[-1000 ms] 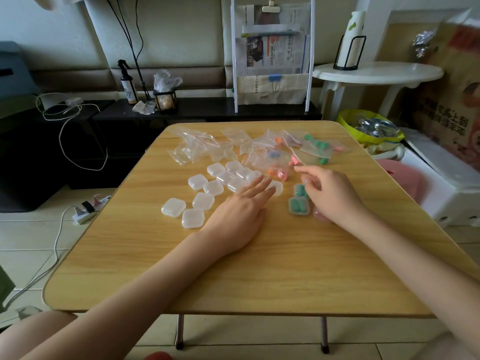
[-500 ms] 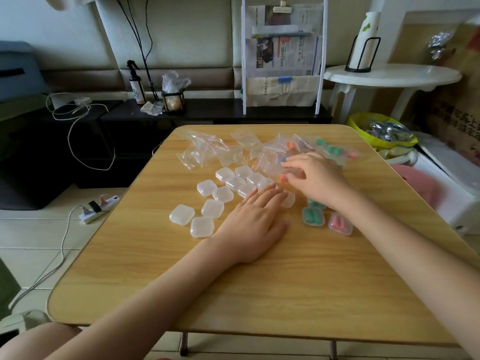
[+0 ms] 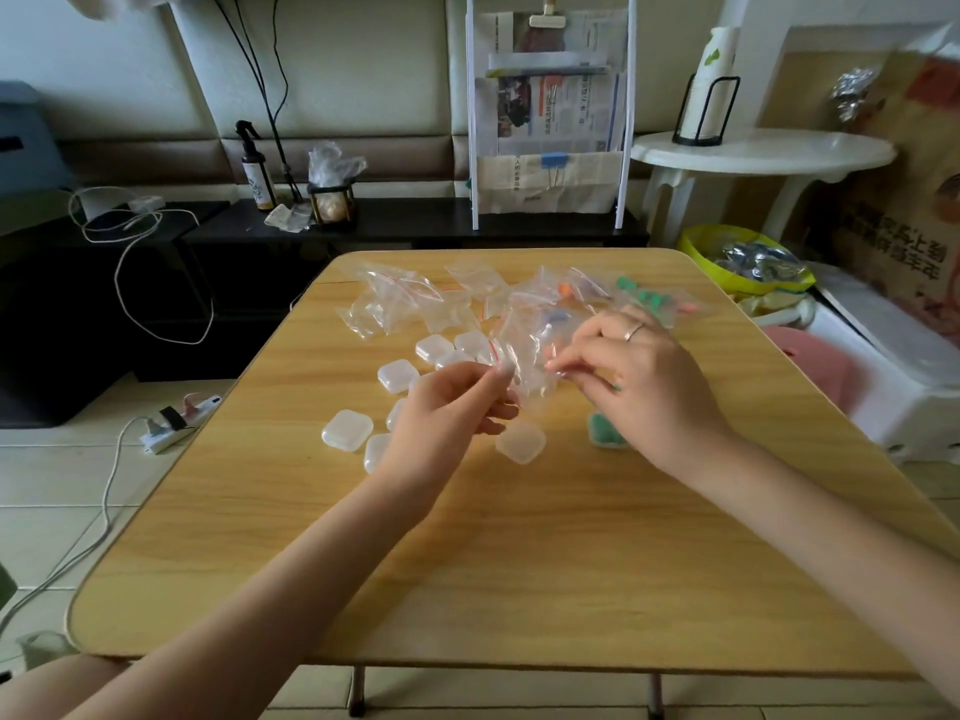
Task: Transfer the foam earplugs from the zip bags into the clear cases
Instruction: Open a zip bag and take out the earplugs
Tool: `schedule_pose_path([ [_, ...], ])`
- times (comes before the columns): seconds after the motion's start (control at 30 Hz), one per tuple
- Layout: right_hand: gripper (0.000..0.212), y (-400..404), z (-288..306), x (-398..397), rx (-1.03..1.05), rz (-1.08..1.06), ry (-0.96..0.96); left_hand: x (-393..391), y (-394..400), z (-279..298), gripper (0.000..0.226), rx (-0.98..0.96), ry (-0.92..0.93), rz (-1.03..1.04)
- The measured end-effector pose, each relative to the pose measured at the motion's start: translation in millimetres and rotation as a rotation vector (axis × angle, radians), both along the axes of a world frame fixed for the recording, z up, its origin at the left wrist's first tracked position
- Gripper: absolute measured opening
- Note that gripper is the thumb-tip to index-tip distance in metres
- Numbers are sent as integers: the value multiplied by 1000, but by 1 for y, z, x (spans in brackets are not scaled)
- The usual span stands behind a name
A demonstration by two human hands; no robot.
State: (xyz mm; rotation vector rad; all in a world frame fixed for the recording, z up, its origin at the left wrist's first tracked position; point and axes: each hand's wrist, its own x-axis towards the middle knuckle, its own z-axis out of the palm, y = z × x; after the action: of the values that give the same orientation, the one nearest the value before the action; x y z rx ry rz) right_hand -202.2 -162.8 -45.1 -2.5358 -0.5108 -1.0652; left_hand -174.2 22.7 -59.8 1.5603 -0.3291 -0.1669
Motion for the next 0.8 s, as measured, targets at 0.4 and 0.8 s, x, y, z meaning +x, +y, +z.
schedule_pose_path([
  [0.4, 28, 40, 3, -35, 432, 135, 370, -15, 9, 13, 9, -135, 181, -38],
  [0.8, 6, 50, 2, -25, 667, 233, 566, -13, 15, 15, 21, -202, 199, -120],
])
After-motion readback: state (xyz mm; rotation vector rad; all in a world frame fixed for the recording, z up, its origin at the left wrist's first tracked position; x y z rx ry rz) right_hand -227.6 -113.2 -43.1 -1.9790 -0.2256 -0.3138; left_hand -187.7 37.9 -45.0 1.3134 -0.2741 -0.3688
